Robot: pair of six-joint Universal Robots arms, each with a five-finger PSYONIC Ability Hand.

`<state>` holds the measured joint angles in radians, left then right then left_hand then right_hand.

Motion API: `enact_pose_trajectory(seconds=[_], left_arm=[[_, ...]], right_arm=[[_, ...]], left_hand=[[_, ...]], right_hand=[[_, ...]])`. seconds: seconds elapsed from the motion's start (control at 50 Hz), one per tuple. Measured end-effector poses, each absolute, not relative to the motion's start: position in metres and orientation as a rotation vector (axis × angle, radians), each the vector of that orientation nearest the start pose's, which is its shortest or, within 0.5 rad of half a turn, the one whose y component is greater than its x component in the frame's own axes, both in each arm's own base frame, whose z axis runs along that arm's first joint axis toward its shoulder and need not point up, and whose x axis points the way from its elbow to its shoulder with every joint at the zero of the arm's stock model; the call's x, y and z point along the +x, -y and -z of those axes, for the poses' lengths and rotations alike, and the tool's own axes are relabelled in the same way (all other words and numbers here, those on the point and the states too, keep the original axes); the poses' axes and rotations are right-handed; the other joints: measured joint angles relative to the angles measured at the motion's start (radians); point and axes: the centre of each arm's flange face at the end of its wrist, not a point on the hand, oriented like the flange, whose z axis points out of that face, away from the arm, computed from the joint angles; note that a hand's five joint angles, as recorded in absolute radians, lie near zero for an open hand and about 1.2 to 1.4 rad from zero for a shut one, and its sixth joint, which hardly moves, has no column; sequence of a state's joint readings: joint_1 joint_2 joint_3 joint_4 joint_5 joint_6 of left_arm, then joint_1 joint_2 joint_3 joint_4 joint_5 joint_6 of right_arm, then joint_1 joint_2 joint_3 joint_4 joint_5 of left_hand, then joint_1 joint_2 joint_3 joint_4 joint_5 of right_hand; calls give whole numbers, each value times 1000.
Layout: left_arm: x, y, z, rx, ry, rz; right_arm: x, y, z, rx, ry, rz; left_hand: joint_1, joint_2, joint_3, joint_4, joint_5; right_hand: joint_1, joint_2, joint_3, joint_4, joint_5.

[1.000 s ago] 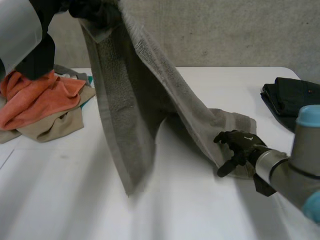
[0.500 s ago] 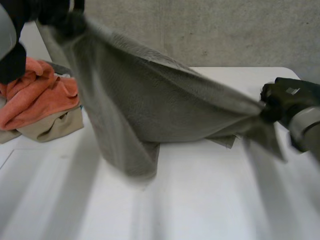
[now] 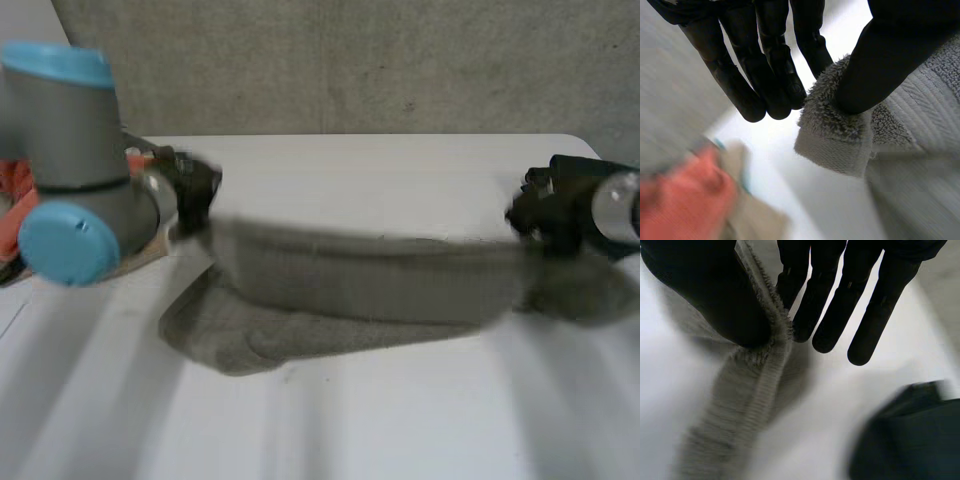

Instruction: Fold the laundry.

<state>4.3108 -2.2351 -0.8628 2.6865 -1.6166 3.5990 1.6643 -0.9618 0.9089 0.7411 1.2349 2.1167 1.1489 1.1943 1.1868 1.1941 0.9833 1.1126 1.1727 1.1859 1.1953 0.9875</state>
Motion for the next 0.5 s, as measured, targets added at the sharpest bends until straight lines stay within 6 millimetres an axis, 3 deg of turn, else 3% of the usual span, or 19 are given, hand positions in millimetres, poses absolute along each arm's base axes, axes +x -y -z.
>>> enact_pose_trajectory(seconds=[0.08,0.14,0.18,0.26,0.34,0.4,0.5], left_arm=[[-291,361,-294,868,-2141,2051],[-294,374,-347,697,-1908,2357],[-291,379,-392,522,-1675,2588],[-282,381,-439,303,-1383,2797],[-278,384,-447,224,-1280,2853],[-278,391,-428,262,-1350,2816],[-275,404,-375,362,-1565,2679]], right_arm=[[212,389,-270,-1679,-2213,1978],[220,419,-308,-1455,-2013,2465],[222,436,-344,-1190,-1766,2815],[221,443,-381,-884,-1438,3081],[221,439,-390,-784,-1317,3112],[224,434,-381,-819,-1362,3038],[229,428,-351,-917,-1538,2840]], left_hand=[[0,0,0,0,0],[0,1,0,0,0],[0,1,0,0,0],[0,1,0,0,0],[0,1,0,0,0],[0,1,0,0,0],[0,1,0,0,0]], right_hand=[[0,0,0,0,0],[0,0,2,1,0],[0,0,2,1,1],[0,0,2,1,14],[0,0,2,1,19],[0,0,2,2,29],[0,0,2,3,34]])
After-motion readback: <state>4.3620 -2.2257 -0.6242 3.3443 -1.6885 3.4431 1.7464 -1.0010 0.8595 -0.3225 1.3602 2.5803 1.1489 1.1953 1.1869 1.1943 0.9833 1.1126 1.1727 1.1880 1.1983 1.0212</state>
